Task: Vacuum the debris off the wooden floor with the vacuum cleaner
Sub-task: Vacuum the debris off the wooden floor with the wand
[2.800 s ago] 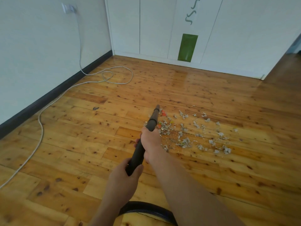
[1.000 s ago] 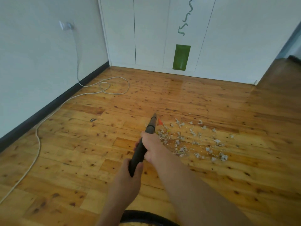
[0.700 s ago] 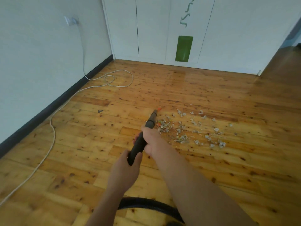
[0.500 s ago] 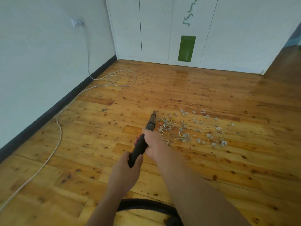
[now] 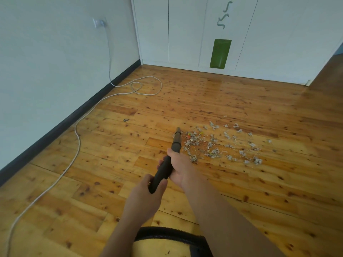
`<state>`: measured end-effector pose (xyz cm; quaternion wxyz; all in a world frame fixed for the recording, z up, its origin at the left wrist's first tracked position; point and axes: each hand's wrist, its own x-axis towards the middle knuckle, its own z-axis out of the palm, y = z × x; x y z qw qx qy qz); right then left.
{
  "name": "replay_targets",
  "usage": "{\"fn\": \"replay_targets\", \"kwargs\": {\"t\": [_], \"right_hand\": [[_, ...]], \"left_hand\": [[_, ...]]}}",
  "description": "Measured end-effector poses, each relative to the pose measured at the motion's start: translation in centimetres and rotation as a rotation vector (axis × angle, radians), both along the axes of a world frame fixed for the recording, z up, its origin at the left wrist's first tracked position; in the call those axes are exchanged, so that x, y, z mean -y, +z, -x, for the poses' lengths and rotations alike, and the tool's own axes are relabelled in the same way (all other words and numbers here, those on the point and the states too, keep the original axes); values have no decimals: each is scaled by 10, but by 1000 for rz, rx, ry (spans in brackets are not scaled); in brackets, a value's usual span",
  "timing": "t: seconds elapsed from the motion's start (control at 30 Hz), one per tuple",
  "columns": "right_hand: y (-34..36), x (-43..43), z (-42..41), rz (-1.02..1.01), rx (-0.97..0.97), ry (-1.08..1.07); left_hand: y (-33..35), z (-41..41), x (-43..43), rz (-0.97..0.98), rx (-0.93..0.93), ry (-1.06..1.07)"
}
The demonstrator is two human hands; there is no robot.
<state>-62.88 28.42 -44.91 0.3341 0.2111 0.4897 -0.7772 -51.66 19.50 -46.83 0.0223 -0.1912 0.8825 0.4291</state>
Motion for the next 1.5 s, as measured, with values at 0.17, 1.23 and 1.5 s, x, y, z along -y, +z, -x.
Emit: {"fn": "replay_targets", "kwargs": {"t": [0.17, 1.23, 1.5], "right_hand": [[0, 3, -4, -12, -14, -3], [-2, 42, -81, -246, -71, 335], [-2, 49, -90, -239, -108, 372]], "left_hand": [[-2, -4, 7, -13, 5, -8], [8, -48, 47, -69, 148, 92], [15, -59, 53, -73, 163, 124]]}}
